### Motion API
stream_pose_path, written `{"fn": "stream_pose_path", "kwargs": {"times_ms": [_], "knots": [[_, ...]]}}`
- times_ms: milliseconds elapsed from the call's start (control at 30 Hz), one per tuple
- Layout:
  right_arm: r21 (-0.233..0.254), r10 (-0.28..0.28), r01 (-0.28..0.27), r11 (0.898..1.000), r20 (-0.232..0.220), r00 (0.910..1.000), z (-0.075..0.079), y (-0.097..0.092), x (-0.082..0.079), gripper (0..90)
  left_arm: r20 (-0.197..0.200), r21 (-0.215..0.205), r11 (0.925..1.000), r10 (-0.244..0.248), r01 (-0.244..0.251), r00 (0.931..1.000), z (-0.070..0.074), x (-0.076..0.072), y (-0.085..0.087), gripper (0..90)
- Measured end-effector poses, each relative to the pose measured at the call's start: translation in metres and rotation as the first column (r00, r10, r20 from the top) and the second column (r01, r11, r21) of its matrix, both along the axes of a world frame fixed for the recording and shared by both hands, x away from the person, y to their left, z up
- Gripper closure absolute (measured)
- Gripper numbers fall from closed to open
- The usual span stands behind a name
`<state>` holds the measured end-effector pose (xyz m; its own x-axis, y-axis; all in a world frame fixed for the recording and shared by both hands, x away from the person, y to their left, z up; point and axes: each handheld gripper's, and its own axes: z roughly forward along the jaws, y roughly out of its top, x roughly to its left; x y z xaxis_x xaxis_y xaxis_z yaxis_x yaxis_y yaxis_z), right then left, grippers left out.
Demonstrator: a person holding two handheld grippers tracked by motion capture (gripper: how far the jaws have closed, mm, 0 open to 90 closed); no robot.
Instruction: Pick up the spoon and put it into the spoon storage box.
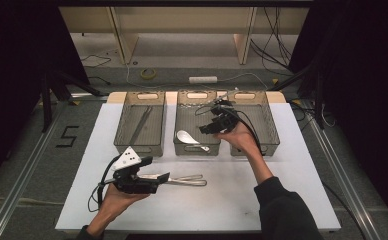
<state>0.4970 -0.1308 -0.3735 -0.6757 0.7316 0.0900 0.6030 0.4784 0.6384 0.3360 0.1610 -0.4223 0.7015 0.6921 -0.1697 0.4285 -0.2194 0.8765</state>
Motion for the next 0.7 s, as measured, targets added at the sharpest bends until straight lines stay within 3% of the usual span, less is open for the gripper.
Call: {"fn": "stream_pose_path", "kwargs": {"times_ms": [267,500,700], "knots": [[0.057,0.04,-0.044,0.997,0.07,0.9967,0.005,-0.022,-0.044,30.3,-0.013,0.023,0.9996,-0.018,0.018,0.9998,-0.001,0.001,-0.002,15.3],[0.069,0.035,-0.042,0.997,0.108,0.9935,-0.006,-0.038,-0.078,28.7,-0.027,0.033,0.9991,-0.027,0.028,0.9993,-0.002,0.002,-0.003,15.3],[0.117,0.023,-0.038,0.992,0.129,0.9914,-0.015,-0.053,-0.1,27.7,-0.049,0.044,0.9983,-0.036,0.039,0.9981,-0.003,0.005,-0.003,15.3]]}}
